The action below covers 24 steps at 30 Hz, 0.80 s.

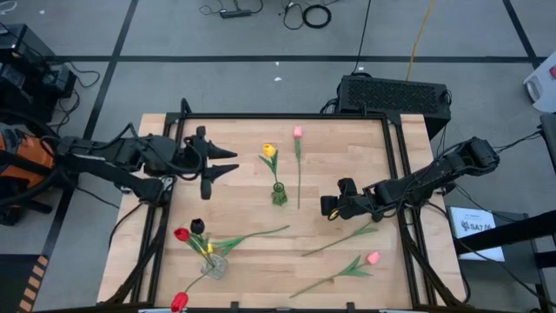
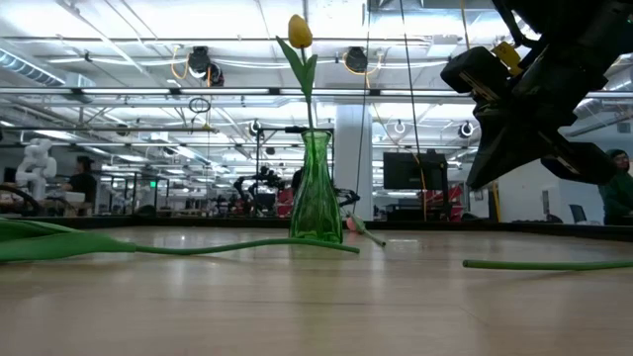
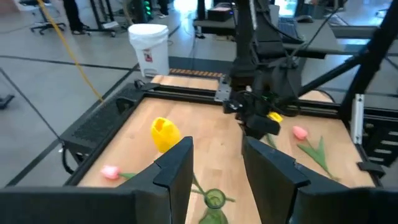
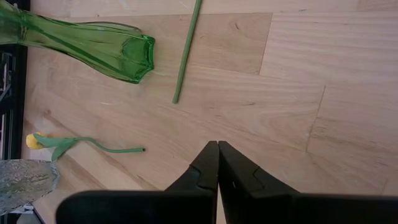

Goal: Sort flowers into vase by color
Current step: Put the bottom pink tulip into the green vase

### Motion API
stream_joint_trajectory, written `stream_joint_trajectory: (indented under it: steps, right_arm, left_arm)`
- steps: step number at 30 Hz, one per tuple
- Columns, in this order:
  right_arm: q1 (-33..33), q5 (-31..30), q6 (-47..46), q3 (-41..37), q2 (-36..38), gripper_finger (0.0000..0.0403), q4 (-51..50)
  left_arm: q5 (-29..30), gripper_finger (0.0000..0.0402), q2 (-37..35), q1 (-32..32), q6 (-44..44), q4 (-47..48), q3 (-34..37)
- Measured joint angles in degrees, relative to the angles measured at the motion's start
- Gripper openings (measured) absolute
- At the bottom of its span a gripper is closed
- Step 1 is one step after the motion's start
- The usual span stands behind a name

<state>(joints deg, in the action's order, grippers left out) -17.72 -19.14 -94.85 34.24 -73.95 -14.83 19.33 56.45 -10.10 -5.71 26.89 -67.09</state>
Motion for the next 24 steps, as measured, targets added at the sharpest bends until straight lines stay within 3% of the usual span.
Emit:
stream_joint_trajectory:
  steps: [5,24]
  right_arm:
    - [-0.01,0.00,0.00,0.00,0.00,0.0000,0.00]
    - [0.01,0.00,-0.02,0.00,0.02,0.0000,0.00]
  left_arm:
    - [-3.33,0.0145,-0.12,0.46,-1.45,-2.45,0.00]
    - [-4.55,0.0145,1.62,0.45,-4.46,-5.98,-0.04]
